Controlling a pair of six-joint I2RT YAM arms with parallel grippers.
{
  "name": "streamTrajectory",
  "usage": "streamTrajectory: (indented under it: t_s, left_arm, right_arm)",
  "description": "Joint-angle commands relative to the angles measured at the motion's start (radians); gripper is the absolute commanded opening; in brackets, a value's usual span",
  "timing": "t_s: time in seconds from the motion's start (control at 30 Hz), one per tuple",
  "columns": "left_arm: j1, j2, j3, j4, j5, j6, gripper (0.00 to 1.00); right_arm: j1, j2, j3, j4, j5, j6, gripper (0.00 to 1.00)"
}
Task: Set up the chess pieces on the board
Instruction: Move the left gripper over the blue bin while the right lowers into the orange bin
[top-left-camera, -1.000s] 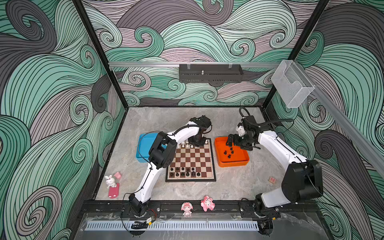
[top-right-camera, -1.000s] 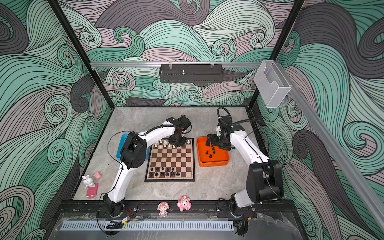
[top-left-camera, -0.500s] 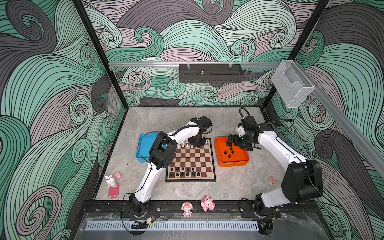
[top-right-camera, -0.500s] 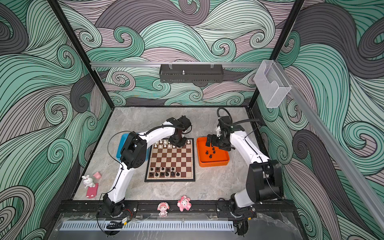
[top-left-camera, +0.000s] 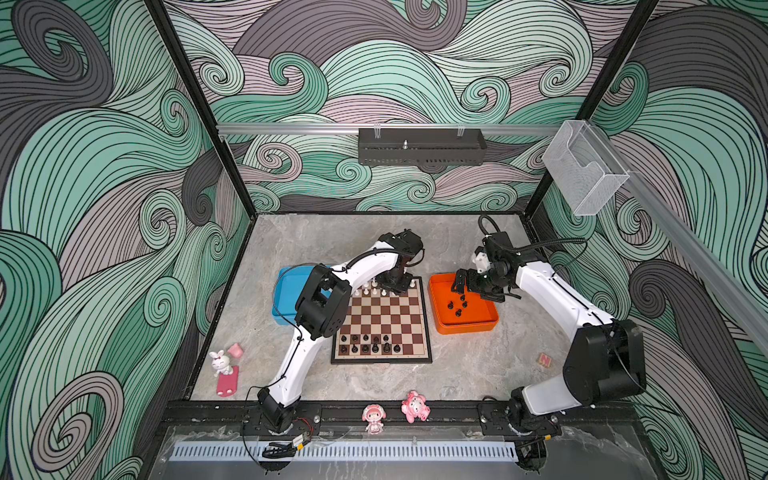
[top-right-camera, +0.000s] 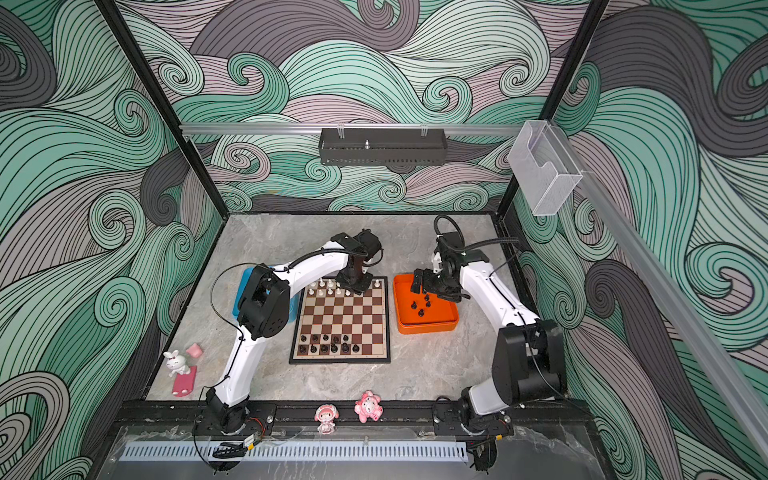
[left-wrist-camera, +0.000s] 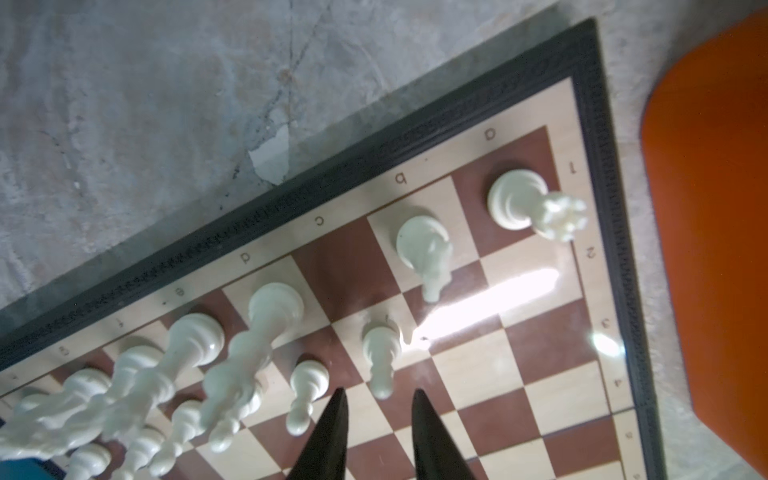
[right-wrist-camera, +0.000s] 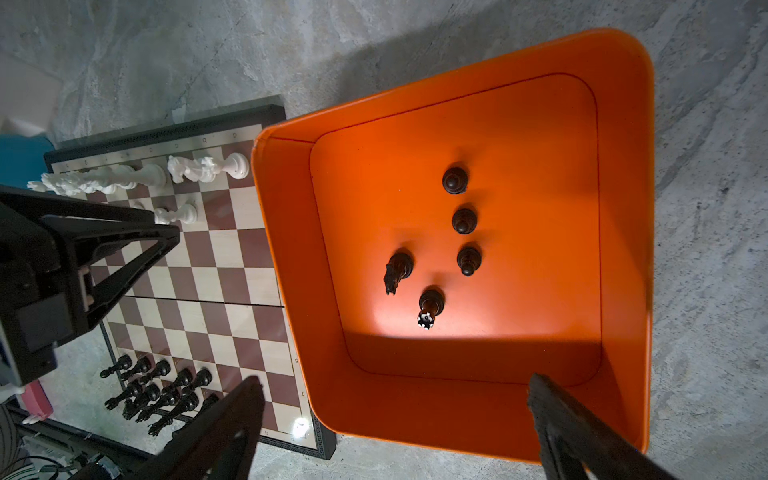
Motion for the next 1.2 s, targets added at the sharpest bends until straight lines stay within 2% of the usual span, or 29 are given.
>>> streamTrajectory:
  t_s: [0.0,0.23,0.4,0.57,0.7,0.8,0.87,0.97,1.17]
  left_arm:
    - [-0.005,-0.079,0.043,-0.057,-0.016,-0.013,0.33]
    - [-0.005,-0.180,0.018,-0.078,-0.067,-0.034,0.44]
    - [0.013,-0.310,-0.077,-0.034,-0.128,-0.059,0.61]
    - [0.075,-0.418,-0.161,-0.020,-0.142,-0.078,0.77]
    - [0.186,-0.513,-0.259,0.018,-0.081,-0.103,0.88]
    - [0.303,-0.586,-0.340,0.064,0.003,-0.120,0.90]
    - [0.365,-0.624,-0.382,0.087,-0.004,-0.111,0.91]
    - [0.453,-0.672,-0.436,0.111,-0.006,-0.098,0.92]
    - [0.620,-0.729,-0.520,0.135,0.067,-0.092,0.92]
  right_arm:
    - [-0.005,-0.008,0.006,-0.008,-0.009,-0.007,0.99]
    - [-0.006,-0.014,0.019,-0.012,-0.007,-0.005,0.99]
    - [-0.006,-0.014,0.027,-0.023,0.012,-0.008,0.99]
    - [-0.004,0.008,0.034,-0.041,0.036,-0.014,0.99]
    - [0.001,0.046,0.040,-0.048,0.057,-0.010,0.99]
    - [0.021,0.071,0.052,-0.050,0.079,-0.011,0.97]
    - [0.043,0.090,0.063,-0.050,0.097,-0.011,0.94]
    - [0.076,0.130,0.080,-0.048,0.109,-0.011,0.90]
    - [0.131,0.215,0.102,-0.032,0.161,-0.016,0.71]
